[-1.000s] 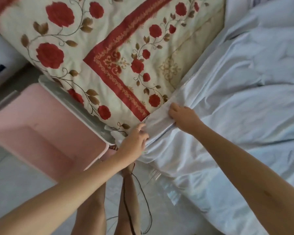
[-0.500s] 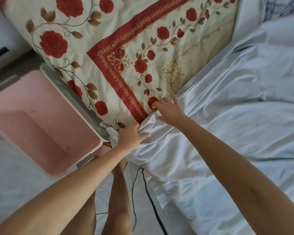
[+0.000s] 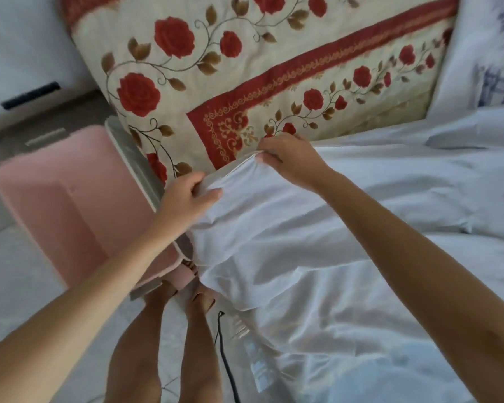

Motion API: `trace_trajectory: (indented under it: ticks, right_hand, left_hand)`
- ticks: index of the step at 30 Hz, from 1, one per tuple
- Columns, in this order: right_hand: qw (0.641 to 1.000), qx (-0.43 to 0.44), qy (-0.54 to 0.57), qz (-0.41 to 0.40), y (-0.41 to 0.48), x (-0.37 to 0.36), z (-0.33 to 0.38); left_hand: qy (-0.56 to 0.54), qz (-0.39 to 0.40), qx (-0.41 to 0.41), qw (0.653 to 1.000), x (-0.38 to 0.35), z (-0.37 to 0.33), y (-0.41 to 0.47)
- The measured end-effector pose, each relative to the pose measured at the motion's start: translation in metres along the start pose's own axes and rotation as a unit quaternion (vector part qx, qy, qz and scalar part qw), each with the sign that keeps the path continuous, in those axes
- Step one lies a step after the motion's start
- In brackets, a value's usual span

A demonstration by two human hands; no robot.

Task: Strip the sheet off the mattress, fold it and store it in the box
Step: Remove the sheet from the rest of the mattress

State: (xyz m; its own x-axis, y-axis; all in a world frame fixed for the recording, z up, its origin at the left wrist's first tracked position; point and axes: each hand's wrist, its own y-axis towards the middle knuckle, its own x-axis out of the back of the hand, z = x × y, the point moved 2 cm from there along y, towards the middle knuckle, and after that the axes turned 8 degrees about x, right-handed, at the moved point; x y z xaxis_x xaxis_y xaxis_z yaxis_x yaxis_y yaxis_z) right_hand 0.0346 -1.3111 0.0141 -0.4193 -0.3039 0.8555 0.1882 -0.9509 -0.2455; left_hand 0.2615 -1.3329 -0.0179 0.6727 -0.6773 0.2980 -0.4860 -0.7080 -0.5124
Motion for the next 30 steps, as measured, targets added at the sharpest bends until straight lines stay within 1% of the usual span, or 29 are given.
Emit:
trace_trajectory:
  ticks: [1,4,8,10,11,12,13,14,15,16,17,18,19,20,21,23,24,25,26,28,29,30]
  right_hand:
    - [1.000,-0.015,0.002,0.002,0.021,0.000,-0.004]
    - [0.999,-0.052,-0.006,0.013,0.061,-0.012,-0.020]
    - [0.990,-0.136,-0.022,-0.009,0.086,-0.041,-0.039]
    - [0.983,-0.182,-0.034,-0.015,0.088,-0.059,-0.042]
    - [0.981,-0.188,-0.033,-0.024,0.091,-0.069,-0.038]
    - [0.980,-0.192,-0.027,-0.053,0.089,-0.073,-0.036]
    - [0.978,-0.187,-0.023,-0.085,0.086,-0.075,-0.033]
    - [0.979,-0.159,-0.041,-0.120,0.083,-0.076,-0.029]
    - [0.979,-0.106,-0.087,-0.151,0.080,-0.075,-0.025]
    - [0.976,-0.037,-0.136,-0.165,0.078,-0.074,-0.019]
    - [0.973,0.038,-0.168,-0.154,0.077,-0.076,-0.011]
    - [0.972,0.097,-0.177,-0.116,0.077,-0.079,-0.006]
    - [0.975,0.125,-0.169,-0.067,0.076,-0.082,-0.001]
    - [0.982,0.121,-0.146,-0.020,0.078,-0.084,0.005]
    - [0.986,0.100,-0.130,0.016,0.080,-0.084,0.008]
    - [0.989,0.057,-0.123,0.056,0.089,-0.082,0.009]
    - [0.991,0.043,-0.110,0.063,0.093,-0.080,0.008]
    - [0.994,0.036,-0.092,0.056,0.093,-0.076,0.009]
    - [0.994,0.047,-0.094,0.029,0.092,-0.071,0.009]
    - [0.979,0.094,-0.170,-0.063,0.083,-0.067,0.008]
    - [0.967,0.117,-0.204,-0.098,0.077,-0.066,0.009]
    - [0.960,0.133,-0.222,-0.107,0.069,-0.067,0.008]
  left_hand:
    - [0.022,-0.011,-0.009,1.000,0.016,-0.001,0.014]
    - [0.087,0.007,-0.001,0.996,0.044,0.010,0.050]
    - [0.103,0.007,0.039,0.994,0.063,0.042,0.076]
    - [0.118,-0.014,0.021,0.993,0.062,0.058,0.071]
    - [0.136,-0.036,0.011,0.990,0.061,0.068,0.063]
    - [0.156,-0.058,-0.007,0.986,0.057,0.072,0.057]
    - [0.169,-0.077,-0.023,0.982,0.053,0.075,0.050]
    - [0.168,-0.087,-0.030,0.981,0.052,0.077,0.044]
    - [0.158,-0.088,-0.032,0.983,0.053,0.079,0.041]
    - [0.140,-0.084,-0.026,0.986,0.055,0.081,0.038]
    - [0.115,-0.081,-0.017,0.990,0.059,0.082,0.037]
    - [0.089,-0.075,-0.009,0.993,0.064,0.079,0.035]
    - [0.059,-0.065,-0.006,0.996,0.070,0.073,0.035]
    - [0.026,-0.054,-0.004,0.998,0.078,0.066,0.035]
    - [-0.007,-0.045,-0.002,0.999,0.087,0.059,0.036]
    - [-0.039,-0.042,0.000,0.998,0.111,0.059,0.041]
    - [-0.030,-0.053,-0.005,0.998,0.123,0.066,0.044]
    - [0.001,-0.069,-0.010,0.998,0.131,0.077,0.048]
    - [0.054,-0.090,-0.009,0.994,0.136,0.087,0.049]
    - [0.152,-0.136,0.003,0.979,0.131,0.098,0.049]
    - [0.182,-0.160,0.005,0.970,0.125,0.097,0.047]
    - [0.196,-0.185,0.001,0.963,0.115,0.091,0.044]
